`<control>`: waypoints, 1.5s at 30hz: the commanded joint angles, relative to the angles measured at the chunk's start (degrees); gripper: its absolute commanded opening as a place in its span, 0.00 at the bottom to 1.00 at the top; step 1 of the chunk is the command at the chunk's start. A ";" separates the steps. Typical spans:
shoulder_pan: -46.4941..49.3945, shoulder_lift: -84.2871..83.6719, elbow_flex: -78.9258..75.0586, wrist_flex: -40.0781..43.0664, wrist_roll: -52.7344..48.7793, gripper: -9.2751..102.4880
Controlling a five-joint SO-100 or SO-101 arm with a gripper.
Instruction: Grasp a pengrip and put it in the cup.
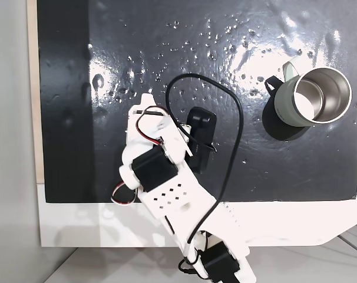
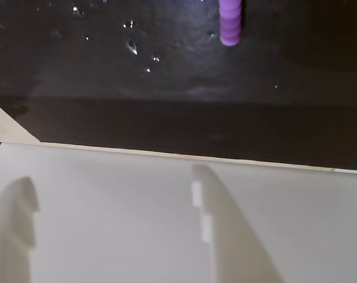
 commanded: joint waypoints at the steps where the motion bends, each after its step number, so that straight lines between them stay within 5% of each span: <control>1: -1.41 -3.43 -5.19 1.05 3.08 0.35; 27: -4.13 -33.13 -12.39 2.72 7.29 0.36; 45: -5.45 -40.61 -12.83 -4.92 6.50 0.36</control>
